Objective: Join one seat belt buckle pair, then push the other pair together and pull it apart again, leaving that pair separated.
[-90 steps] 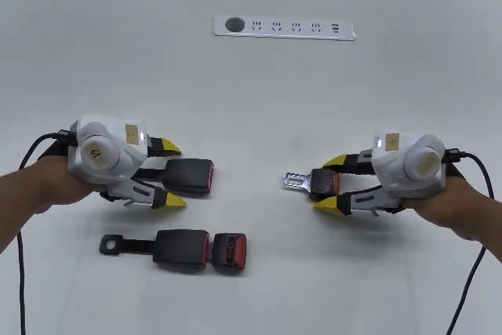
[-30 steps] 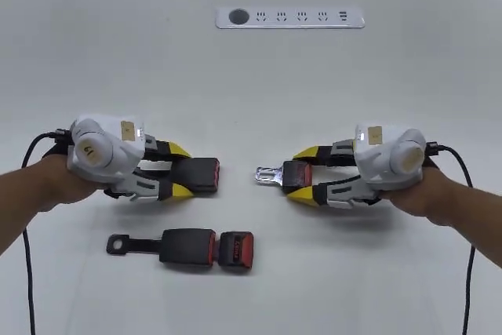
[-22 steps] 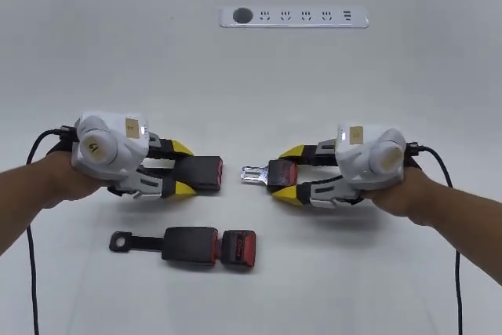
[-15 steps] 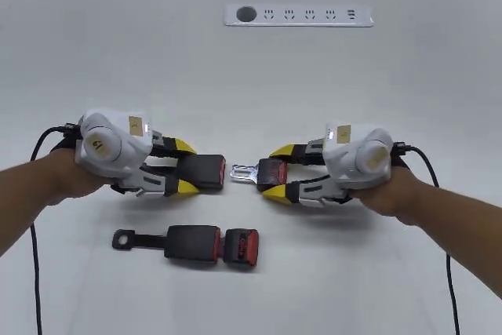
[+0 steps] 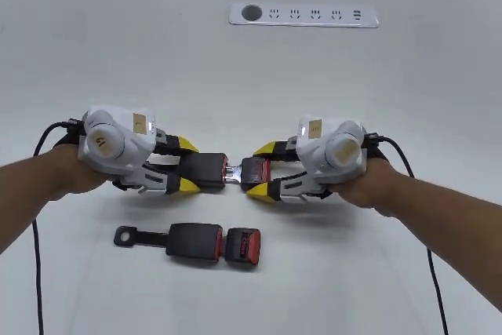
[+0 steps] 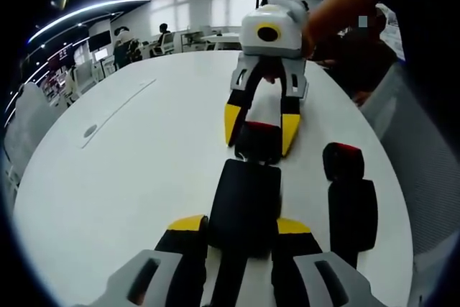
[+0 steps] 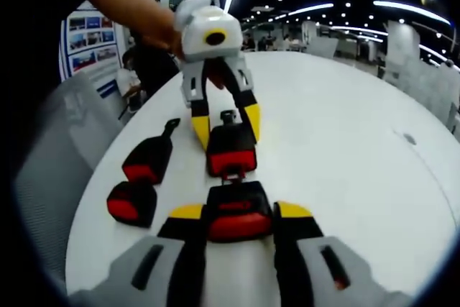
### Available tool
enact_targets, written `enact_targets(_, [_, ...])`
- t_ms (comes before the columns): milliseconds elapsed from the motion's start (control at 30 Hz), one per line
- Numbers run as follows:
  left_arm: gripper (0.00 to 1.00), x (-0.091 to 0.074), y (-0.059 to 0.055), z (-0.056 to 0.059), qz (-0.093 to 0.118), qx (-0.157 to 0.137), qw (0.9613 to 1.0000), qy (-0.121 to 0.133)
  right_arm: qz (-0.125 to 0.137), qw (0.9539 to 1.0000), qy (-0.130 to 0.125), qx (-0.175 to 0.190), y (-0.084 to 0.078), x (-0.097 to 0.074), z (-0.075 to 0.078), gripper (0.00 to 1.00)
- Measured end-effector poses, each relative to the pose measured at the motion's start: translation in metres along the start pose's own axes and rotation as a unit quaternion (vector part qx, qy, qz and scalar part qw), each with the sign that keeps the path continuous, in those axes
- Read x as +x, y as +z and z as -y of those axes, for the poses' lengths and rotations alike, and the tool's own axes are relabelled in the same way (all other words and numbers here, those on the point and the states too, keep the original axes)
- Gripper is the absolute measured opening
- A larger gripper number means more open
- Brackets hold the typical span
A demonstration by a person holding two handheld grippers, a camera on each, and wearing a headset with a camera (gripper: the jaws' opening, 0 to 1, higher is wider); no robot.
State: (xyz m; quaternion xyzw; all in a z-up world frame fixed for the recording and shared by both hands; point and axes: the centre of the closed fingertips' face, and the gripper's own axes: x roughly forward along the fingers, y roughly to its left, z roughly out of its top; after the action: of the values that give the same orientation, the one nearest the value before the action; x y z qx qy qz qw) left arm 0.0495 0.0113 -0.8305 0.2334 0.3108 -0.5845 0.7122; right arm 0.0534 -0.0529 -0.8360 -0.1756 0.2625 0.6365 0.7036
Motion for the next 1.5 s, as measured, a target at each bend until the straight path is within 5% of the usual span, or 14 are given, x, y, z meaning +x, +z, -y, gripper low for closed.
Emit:
enact_targets(567, [0.34,-0.001,0.0,0.001,-0.008,0.015,0.9998,-0.001,-0.014,0.9999,-0.003,0.001,0.008,0.017,-0.004,0.35])
enact_targets(1500, [0.34,-0.001,-0.001,0.0,-0.015,0.018,0.9997,0.001,-0.036,0.9993,-0.011,-0.004,0.009,0.016,-0.005,0.35])
